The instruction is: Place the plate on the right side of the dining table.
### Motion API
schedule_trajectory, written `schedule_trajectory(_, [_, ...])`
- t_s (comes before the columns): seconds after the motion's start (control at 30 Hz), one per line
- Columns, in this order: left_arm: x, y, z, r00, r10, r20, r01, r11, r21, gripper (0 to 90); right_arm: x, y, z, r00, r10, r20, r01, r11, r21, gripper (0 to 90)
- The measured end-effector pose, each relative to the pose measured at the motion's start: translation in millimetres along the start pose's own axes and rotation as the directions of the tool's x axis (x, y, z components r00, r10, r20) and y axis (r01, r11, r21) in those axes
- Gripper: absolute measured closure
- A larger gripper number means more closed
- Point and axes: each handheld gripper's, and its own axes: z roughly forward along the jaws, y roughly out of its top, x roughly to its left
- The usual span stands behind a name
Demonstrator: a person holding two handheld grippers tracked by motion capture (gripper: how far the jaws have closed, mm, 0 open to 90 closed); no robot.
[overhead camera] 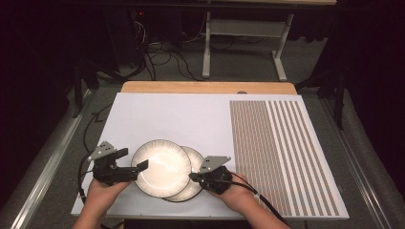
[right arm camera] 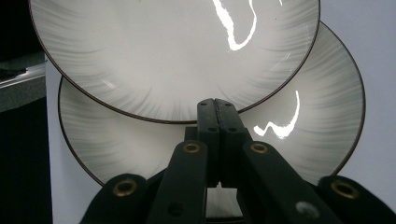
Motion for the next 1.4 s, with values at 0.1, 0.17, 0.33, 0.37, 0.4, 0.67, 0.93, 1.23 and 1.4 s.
schedule_trajectory(0.1, [0.4,-1.7,3.1,0.9992,-0.023,0.032,0.022,0.9986,0.049,7.6,0.5,-0.2,-0.1,1.0000,0.000,-0.001,0.000,1.000,0.001,90.0])
schedule_trajectory(0.17, [1.0,-3.9,5.3,0.9983,-0.042,0.041,0.039,0.9967,0.071,11.4,1.5,-0.1,-0.7,1.0000,0.003,0.003,-0.003,1.000,0.009,90.0])
schedule_trajectory(0.33, [2.2,-6.4,8.5,0.9914,-0.095,0.090,0.083,0.9886,0.125,19.9,1.4,-0.2,-0.6,1.0000,0.003,0.003,-0.003,1.000,0.011,90.0])
schedule_trajectory(0.37, [2.0,-6.4,8.7,0.9900,-0.101,0.098,0.088,0.9877,0.129,21.7,1.1,-0.3,-0.2,1.0000,0.000,0.002,0.000,1.000,0.005,90.0])
schedule_trajectory(0.4, [2.1,-6.3,9.3,0.9869,-0.114,0.115,0.097,0.9849,0.144,22.5,1.1,-0.3,-0.2,1.0000,0.000,0.002,0.000,1.000,0.005,90.0])
schedule_trajectory(0.67, [0.9,-7.2,14.3,0.9769,-0.158,0.144,0.122,0.9654,0.230,35.9,0.6,-0.4,0.1,1.0000,-0.007,0.004,0.007,1.000,0.004,90.0])
schedule_trajectory(0.93, [4.9,-6.9,16.2,0.9533,-0.268,0.139,0.225,0.9372,0.267,49.6,0.8,-0.5,-0.1,1.0000,-0.002,0.003,0.002,1.000,0.005,90.0])
schedule_trajectory(1.23, [6.9,-7.2,16.0,0.9508,-0.287,0.117,0.246,0.9297,0.274,59.0,0.6,-0.5,0.0,1.0000,0.000,0.003,0.000,1.000,0.005,90.0])
schedule_trajectory(1.4, [9.0,-7.2,16.0,0.9428,-0.308,0.127,0.265,0.9240,0.276,60.6,0.8,-0.4,0.0,1.0000,0.000,0.005,0.000,1.000,0.006,90.0])
